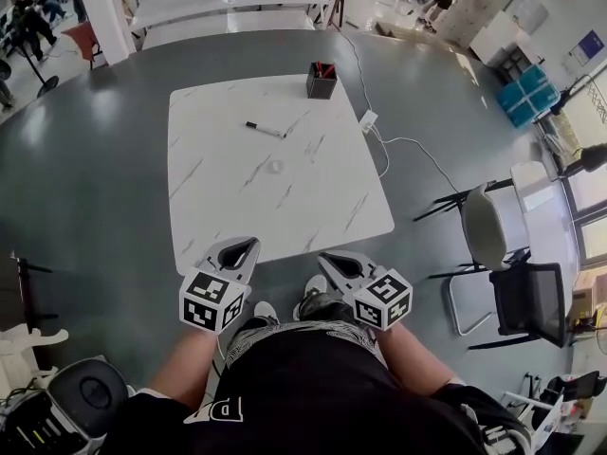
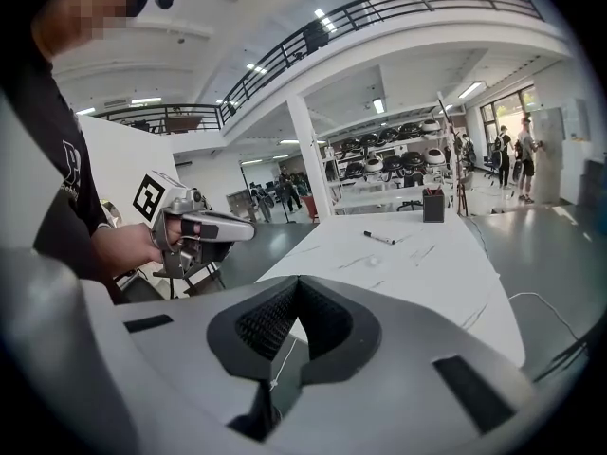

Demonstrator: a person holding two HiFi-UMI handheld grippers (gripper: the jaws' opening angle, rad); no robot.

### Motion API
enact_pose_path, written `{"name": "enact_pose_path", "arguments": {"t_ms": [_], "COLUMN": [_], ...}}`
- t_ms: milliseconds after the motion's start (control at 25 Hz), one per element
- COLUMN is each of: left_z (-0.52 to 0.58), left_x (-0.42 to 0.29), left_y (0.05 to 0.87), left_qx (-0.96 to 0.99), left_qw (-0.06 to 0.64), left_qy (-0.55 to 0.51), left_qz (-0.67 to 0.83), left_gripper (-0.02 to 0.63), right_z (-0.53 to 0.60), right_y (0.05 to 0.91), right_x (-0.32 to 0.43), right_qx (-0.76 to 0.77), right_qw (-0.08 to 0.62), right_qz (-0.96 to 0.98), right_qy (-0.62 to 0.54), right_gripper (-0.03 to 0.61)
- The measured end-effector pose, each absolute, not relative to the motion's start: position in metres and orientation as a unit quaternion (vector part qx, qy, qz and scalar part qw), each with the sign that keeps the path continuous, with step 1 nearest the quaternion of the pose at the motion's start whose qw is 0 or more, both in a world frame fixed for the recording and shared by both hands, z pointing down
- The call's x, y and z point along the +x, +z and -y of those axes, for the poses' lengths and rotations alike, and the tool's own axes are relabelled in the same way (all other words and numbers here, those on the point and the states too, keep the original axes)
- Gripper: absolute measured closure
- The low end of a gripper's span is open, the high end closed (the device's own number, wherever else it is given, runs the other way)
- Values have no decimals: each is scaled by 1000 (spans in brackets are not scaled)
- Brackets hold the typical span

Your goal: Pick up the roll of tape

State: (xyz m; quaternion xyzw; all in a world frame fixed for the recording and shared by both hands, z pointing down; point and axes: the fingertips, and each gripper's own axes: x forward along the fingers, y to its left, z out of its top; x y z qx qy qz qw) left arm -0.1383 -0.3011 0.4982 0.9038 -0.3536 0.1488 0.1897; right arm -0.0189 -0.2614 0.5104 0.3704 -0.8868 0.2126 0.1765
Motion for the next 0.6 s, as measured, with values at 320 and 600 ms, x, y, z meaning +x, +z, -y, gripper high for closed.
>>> {"name": "enact_pose_path", "arguments": {"t_ms": [320, 600], "left_z": [314, 340], "left_x": [-138, -132], "left_y": [505, 513], "left_qx": [899, 887], "left_qw": [186, 188], "left_qy": [155, 167], "left_qz": [366, 387], "left_gripper": [595, 595], "right_z": [284, 318], "right_y": [514, 517], "right_x": [-23, -16], "right_qx": [352, 333], "right_qw": [172, 171], "right_qz": [896, 903], "right_qy": [208, 209], "right_gripper": [575, 575]}}
